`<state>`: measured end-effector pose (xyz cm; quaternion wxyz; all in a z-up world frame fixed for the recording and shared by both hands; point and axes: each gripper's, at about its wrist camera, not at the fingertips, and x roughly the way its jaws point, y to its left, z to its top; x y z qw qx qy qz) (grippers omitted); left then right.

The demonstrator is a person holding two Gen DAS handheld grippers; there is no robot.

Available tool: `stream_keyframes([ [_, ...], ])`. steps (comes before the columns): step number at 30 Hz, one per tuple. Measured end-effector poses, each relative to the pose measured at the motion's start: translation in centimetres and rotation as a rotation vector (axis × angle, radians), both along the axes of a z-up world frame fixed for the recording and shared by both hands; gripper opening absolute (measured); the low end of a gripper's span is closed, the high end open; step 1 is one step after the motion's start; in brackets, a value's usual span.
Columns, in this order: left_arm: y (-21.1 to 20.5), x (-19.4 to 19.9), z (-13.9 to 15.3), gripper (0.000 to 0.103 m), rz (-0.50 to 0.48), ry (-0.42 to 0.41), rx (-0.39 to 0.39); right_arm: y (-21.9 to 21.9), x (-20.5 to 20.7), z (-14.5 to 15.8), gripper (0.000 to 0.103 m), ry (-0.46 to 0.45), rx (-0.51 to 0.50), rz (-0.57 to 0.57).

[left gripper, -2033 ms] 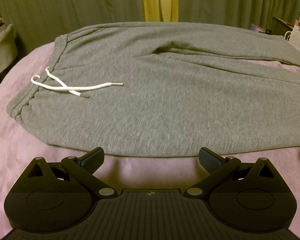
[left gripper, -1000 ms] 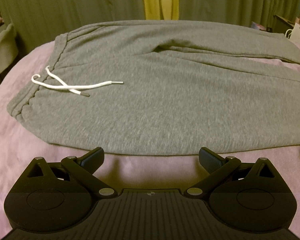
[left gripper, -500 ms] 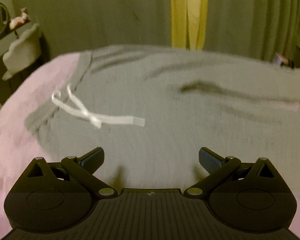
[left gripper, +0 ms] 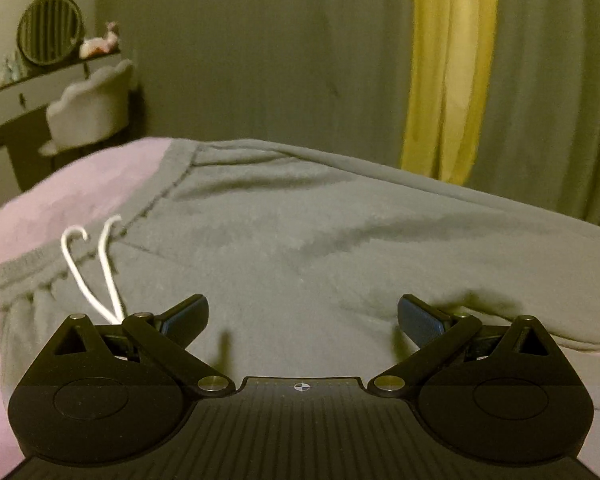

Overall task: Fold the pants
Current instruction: 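Close the right gripper on the pant leg hem while the left tool moves to the waistband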

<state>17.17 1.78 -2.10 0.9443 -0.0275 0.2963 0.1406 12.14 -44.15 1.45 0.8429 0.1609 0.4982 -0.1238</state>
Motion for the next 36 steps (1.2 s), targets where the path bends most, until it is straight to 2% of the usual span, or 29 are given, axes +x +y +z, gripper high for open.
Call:
stream_keyframes([
  [2,0.8,0.2,-0.6,0.103,0.041,-0.043,0.028,-1.0,5.2,0.6,0.099,-0.045,-0.047,-0.071],
  [3,1.1,0.2,-1.0,0.103,0.052,-0.051,0.03,-1.7,7.6,0.7,0.099,-0.049,-0.034,-0.093],
  [6,2.5,1.0,-1.7,0.103,0.074,-0.051,-0.028,-4.1,15.6,-0.9,0.099,0.001,0.079,-0.187],
  [8,3.3,1.2,-2.3,0.103,0.099,-0.061,-0.064,-5.1,20.1,-2.5,0.099,0.013,0.124,-0.293],
  [10,4.1,1.8,-3.1,0.103,0.12,-0.037,-0.098,-5.5,23.2,-4.3,0.099,0.033,0.134,-0.356],
  [12,4.7,2.2,-3.8,0.103,0.119,-0.021,-0.137,-5.8,25.3,-5.4,0.098,0.053,0.102,-0.393],
  [14,5.2,2.3,-4.1,0.103,0.126,-0.033,-0.164,-6.5,26.1,-6.5,0.093,0.067,0.073,-0.427],
  [16,5.3,2.3,-4.2,0.103,0.129,-0.04,-0.172,-6.9,26.9,-7.4,0.076,0.081,0.046,-0.443],
  [19,4.9,2.3,-4.4,0.103,0.129,-0.041,-0.16,-7.5,27.5,-7.4,0.058,0.099,-0.004,-0.473],
  [20,4.8,2.2,-4.3,0.103,0.129,-0.041,-0.157,-7.7,27.6,-7.4,0.056,0.092,-0.008,-0.486],
  [23,5.0,2.2,-4.3,0.103,0.129,-0.041,-0.167,-7.4,27.4,-7.7,0.041,0.092,-0.065,-0.467],
  [24,5.0,2.2,-4.3,0.103,0.129,-0.041,-0.174,-7.0,27.2,-7.6,0.03,0.087,-0.099,-0.441],
  [25,5.1,2.1,-4.3,0.103,0.128,-0.041,-0.179,-6.9,27.2,-7.5,0.014,0.075,-0.117,-0.422],
  [27,5.2,2.2,-4.4,0.103,0.128,-0.04,-0.187,-6.9,26.2,-6.8,0.005,0.038,-0.096,-0.399],
  [32,5.4,2.0,-4.4,0.103,0.126,-0.043,-0.208,-7.3,18.7,-2.4,0.003,-0.167,-0.006,-0.345],
  [36,5.6,1.9,-4.3,0.103,0.114,-0.043,-0.222,-6.4,7.8,-0.4,0.003,-0.266,-0.005,-0.339],
])
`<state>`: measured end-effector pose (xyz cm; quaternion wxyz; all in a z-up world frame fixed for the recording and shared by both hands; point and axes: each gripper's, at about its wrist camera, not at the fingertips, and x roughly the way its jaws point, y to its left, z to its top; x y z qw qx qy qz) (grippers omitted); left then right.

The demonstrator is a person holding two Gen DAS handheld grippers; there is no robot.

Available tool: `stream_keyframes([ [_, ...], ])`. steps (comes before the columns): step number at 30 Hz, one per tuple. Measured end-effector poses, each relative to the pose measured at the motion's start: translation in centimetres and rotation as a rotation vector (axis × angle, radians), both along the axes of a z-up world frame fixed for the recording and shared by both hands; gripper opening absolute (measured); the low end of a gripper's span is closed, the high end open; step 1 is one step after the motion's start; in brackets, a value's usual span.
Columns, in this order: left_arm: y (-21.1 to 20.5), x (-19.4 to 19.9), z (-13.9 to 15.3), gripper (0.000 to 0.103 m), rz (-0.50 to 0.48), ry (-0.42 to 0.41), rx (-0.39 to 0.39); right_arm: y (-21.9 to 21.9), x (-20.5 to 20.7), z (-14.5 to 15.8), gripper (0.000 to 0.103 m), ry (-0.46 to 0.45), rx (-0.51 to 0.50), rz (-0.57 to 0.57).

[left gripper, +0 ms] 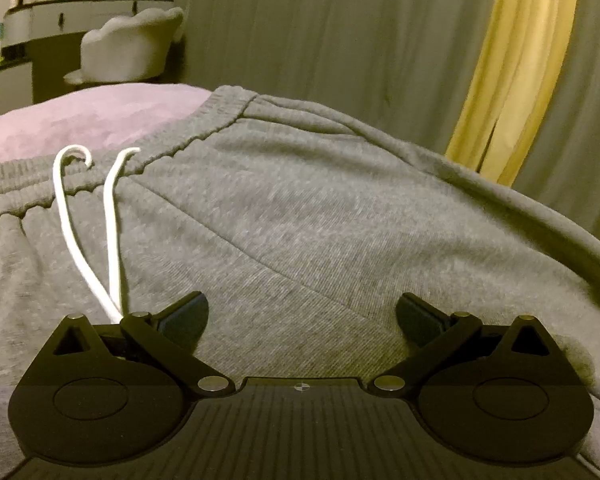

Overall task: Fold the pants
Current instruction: 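Close the right gripper on the pant leg hem while the left tool moves to the waistband, then close the left gripper on the waistband edge of the sweatpants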

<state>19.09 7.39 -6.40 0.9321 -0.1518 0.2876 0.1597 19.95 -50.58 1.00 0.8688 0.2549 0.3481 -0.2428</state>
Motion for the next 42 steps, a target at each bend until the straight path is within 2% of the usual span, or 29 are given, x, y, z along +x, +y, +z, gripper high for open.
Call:
stream_keyframes([
  [2,0.3,-0.1,0.1,0.103,-0.014,-0.003,-0.019,1.0,-5.2,-0.8,0.003,0.014,-0.026,-0.008],
  [6,0.7,-0.2,1.0,0.103,-0.035,0.004,-0.034,1.8,-11.8,-6.3,0.0,0.126,-0.004,-0.04],
  [8,1.0,-0.1,2.0,0.103,-0.052,0.002,-0.056,1.5,-14.3,-7.3,0.0,0.004,-0.001,-0.048],
  [11,1.9,0.3,4.2,0.103,-0.077,-0.034,-0.104,0.4,-15.3,-8.1,0.0,-0.076,0.054,-0.089],
  [13,2.7,2.0,5.4,0.103,-0.101,-0.047,-0.159,0.2,-15.4,-8.4,0.0,-0.094,0.07,-0.082],
  [16,3.3,7.3,7.2,0.103,-0.122,0.007,-0.145,0.5,-15.2,-8.1,0.0,-0.058,0.016,-0.026],
  [17,3.4,9.1,7.5,0.103,-0.126,0.031,-0.162,0.7,-15.0,-8.0,0.002,-0.051,0.003,-0.01],
  [19,3.9,13.6,7.7,0.103,-0.147,0.087,-0.232,0.8,-14.7,-7.6,0.014,-0.079,0.024,0.012],
  [20,3.9,15.5,7.5,0.103,-0.151,0.122,-0.259,0.3,-14.6,-7.4,0.017,-0.086,0.064,0.006],
  [21,3.9,17.5,7.3,0.103,-0.14,0.171,-0.28,-0.5,-14.7,-7.2,0.028,-0.103,0.115,-0.013],
  [22,3.8,19.4,6.9,0.103,-0.137,0.211,-0.298,-1.3,-15.0,-6.7,0.057,-0.12,0.146,-0.034],
  [24,3.4,22.2,6.1,0.103,-0.124,0.245,-0.313,-2.0,-15.0,-6.2,0.097,-0.152,0.153,-0.077],
  [27,3.1,25.3,4.7,0.103,-0.129,0.299,-0.339,-3.8,-14.7,-5.5,0.097,-0.173,0.12,-0.131],
  [29,3.2,26.7,3.3,0.103,-0.115,0.33,-0.392,-5.5,-14.3,-6.0,0.096,-0.173,0.165,-0.175],
  [32,3.4,27.5,2.4,0.099,-0.074,0.317,-0.428,-7.5,-13.4,-7.1,0.09,-0.2,0.242,-0.203],
  [33,3.5,27.5,2.4,0.087,-0.061,0.306,-0.44,-7.9,-13.0,-7.2,0.088,-0.214,0.259,-0.205],
  [34,3.7,27.5,2.3,0.069,-0.058,0.294,-0.451,-8.3,-12.6,-7.1,0.078,-0.228,0.268,-0.195],
  [35,3.9,27.6,2.2,0.059,-0.058,0.299,-0.464,-8.4,-12.1,-6.9,0.066,-0.227,0.265,-0.191],
  [36,4.1,27.8,2.1,0.04,-0.06,0.313,-0.473,-8.5,-11.8,-6.5,0.034,-0.211,0.259,-0.195],
  [37,4.2,27.7,2.1,0.018,-0.065,0.322,-0.482,-8.9,-11.5,-6.2,0.018,-0.209,0.274,-0.19],
  [38,4.4,27.5,1.9,0.013,-0.074,0.325,-0.506,-9.0,-11.9,-6.2,0.018,-0.222,0.3,-0.189],
  [40,4.9,27.0,2.0,0.013,-0.071,0.307,-0.546,-9.8,-11.4,-6.7,0.019,-0.2,0.379,-0.23],
  [42,4.2,26.0,2.5,0.012,-0.089,0.28,-0.528,-10.2,-10.9,-7.8,0.018,-0.185,0.469,-0.263],
])
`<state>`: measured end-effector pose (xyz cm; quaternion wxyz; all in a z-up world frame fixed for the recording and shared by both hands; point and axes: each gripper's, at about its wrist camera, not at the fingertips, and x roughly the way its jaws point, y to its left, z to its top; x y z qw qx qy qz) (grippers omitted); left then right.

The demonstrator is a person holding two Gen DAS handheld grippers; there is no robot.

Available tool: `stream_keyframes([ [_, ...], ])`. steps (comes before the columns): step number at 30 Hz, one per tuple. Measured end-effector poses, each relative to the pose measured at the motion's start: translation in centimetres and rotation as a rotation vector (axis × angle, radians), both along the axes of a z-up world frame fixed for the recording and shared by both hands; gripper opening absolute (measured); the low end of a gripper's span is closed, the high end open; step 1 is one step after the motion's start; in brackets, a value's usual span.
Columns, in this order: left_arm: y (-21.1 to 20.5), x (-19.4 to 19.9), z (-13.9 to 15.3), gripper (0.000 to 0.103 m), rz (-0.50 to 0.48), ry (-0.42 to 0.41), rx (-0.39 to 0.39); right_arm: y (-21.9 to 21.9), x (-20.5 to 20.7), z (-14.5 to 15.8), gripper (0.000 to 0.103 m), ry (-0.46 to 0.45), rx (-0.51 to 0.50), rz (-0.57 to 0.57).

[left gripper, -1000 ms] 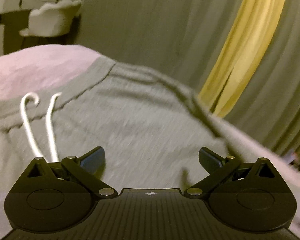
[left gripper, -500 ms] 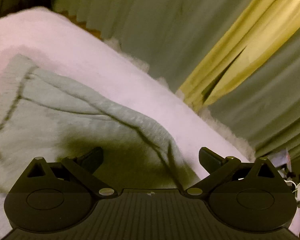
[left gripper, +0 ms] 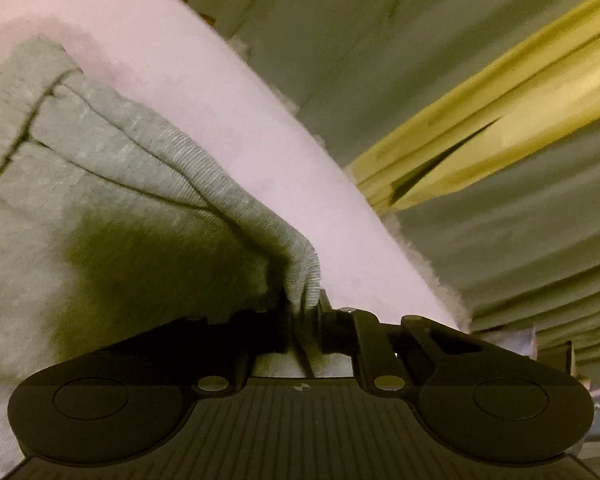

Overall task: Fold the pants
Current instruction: 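Close the left gripper on the waistband edge of the sweatpants, then lift with both grippers and lay one leg over the other leg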

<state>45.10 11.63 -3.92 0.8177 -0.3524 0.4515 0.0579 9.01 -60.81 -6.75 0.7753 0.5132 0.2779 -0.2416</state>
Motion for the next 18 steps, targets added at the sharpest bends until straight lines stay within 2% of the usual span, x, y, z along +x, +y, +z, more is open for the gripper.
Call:
stream_keyframes([
  [2,-0.4,-1.1,1.3,0.011,-0.025,-0.038,0.03,0.1,0.1,0.7,0.005,-0.016,0.005,-0.009],
  [3,-0.4,-2.1,2.3,0.011,-0.041,-0.065,0.031,0.4,-0.1,1.6,0.005,-0.033,-0.014,-0.006],
  [6,0.6,-4.3,4.9,0.011,-0.082,-0.137,0.001,0.6,-1.1,4.9,0.005,-0.162,-0.028,0.025],
  [12,2.9,-11.8,9.4,0.012,-0.139,-0.248,-0.075,0.0,-6.5,10.7,0.005,-0.277,-0.083,0.024],
  [15,3.1,-16.7,9.9,0.012,-0.192,-0.262,-0.078,0.1,-11.0,12.0,0.005,-0.278,-0.115,0.034],
  [18,2.8,-22.0,8.2,0.012,-0.223,-0.247,-0.059,0.5,-15.1,11.3,0.005,-0.232,-0.144,0.031],
])
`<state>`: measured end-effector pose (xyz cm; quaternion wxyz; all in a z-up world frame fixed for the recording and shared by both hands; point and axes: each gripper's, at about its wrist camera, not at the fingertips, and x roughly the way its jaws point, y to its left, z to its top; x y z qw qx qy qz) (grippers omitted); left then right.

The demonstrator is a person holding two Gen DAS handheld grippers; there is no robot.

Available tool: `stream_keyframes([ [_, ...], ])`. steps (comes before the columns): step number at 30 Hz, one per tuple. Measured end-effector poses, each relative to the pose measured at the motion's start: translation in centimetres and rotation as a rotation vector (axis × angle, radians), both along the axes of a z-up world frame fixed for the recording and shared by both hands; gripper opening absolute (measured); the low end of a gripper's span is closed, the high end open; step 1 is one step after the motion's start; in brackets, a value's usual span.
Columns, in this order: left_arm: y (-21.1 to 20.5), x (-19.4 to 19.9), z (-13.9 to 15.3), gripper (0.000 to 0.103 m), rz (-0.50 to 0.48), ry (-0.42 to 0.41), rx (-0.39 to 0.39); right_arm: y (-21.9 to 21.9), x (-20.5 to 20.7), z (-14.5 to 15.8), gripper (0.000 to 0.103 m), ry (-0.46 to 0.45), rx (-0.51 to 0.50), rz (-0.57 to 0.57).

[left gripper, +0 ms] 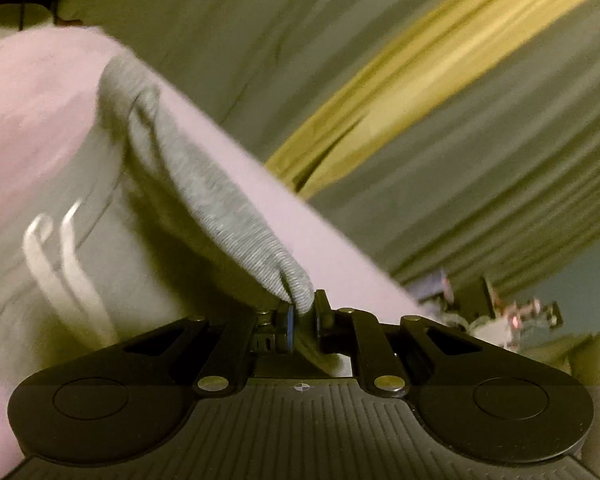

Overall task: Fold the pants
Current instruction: 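Lift with both grippers and lay one leg over the other leg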

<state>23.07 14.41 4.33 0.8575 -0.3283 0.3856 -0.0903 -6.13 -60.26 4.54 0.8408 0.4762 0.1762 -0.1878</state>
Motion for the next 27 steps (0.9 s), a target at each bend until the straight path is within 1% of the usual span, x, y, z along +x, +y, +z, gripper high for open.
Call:
stream_keyframes([
  [2,-0.8,-2.3,-2.7,0.012,-0.018,0.041,0.025,0.1,-2.5,-1.5,0.005,0.049,-0.002,-0.017],
  [3,-0.7,-4.1,-3.6,0.013,-0.017,0.059,0.028,0.3,-3.2,-2.6,0.005,0.093,-0.014,-0.028],
  [6,-0.6,-6.4,-8.7,0.012,0.025,0.201,0.031,0.7,-3.3,-5.8,0.005,0.239,-0.047,-0.034],
  [7,-0.6,-6.8,-9.6,0.013,0.036,0.23,0.047,0.8,-3.2,-7.0,0.005,0.277,-0.031,-0.039],
  [8,-0.4,-6.5,-11.0,0.016,0.068,0.267,0.083,0.9,-2.9,-7.8,0.005,0.305,-0.034,-0.045],
  [9,-0.3,-6.5,-11.5,0.024,0.08,0.271,0.092,0.9,-2.6,-8.1,0.006,0.322,-0.045,-0.046],
  [11,0.2,-6.3,-11.6,0.03,0.12,0.228,0.086,1.3,-2.1,-8.5,0.007,0.337,-0.066,-0.035],
  [12,0.6,-5.9,-11.5,0.042,0.152,0.204,0.097,1.4,-1.7,-8.7,0.01,0.337,-0.07,-0.03],
  [13,0.9,-5.7,-11.5,0.055,0.192,0.197,0.111,1.0,-0.5,-9.1,0.01,0.336,-0.066,-0.02],
  [15,1.6,-5.2,-11.2,0.064,0.257,0.182,0.116,0.7,-0.4,-9.8,0.012,0.342,-0.04,-0.01],
  [16,1.8,-4.7,-11.3,0.064,0.282,0.175,0.117,0.7,0.0,-10.2,0.012,0.341,-0.027,-0.002],
  [17,1.9,-3.9,-11.5,0.064,0.299,0.174,0.115,0.6,0.3,-10.7,0.012,0.337,-0.021,-0.005],
  [18,1.5,-3.6,-11.5,0.063,0.305,0.181,0.116,0.4,0.1,-10.9,0.012,0.329,-0.014,-0.006],
  [19,2.0,-3.5,-11.5,0.061,0.315,0.194,0.118,0.5,-0.1,-10.9,0.012,0.316,-0.005,-0.012],
  [20,3.0,-4.7,-10.9,0.059,0.324,0.198,0.112,0.4,-0.3,-11.0,0.012,0.309,0.007,-0.017],
  [21,4.2,-5.5,-10.6,0.051,0.33,0.2,0.104,0.4,-0.7,-10.8,0.012,0.303,0.018,-0.021],
  [22,4.1,-5.5,-10.6,0.032,0.345,0.217,0.099,0.7,-1.9,-10.3,0.011,0.304,0.018,-0.019],
  [23,4.5,-6.3,-10.1,0.022,0.352,0.235,0.09,0.8,-2.0,-10.0,0.008,0.322,0.01,-0.019],
  [24,5.3,-6.3,-10.2,0.018,0.353,0.242,0.078,0.9,-1.7,-9.6,0.006,0.339,-0.002,-0.019],
  [25,5.3,-6.3,-9.9,0.015,0.358,0.241,0.072,1.2,-2.2,-9.1,0.006,0.341,-0.01,-0.017],
  [26,4.7,-6.8,-9.0,0.015,0.361,0.231,0.071,1.3,-2.2,-8.6,0.006,0.343,-0.017,-0.016],
  [27,5.4,-7.4,-8.4,0.014,0.36,0.216,0.067,1.3,-2.3,-8.0,0.005,0.335,-0.024,-0.018],
])
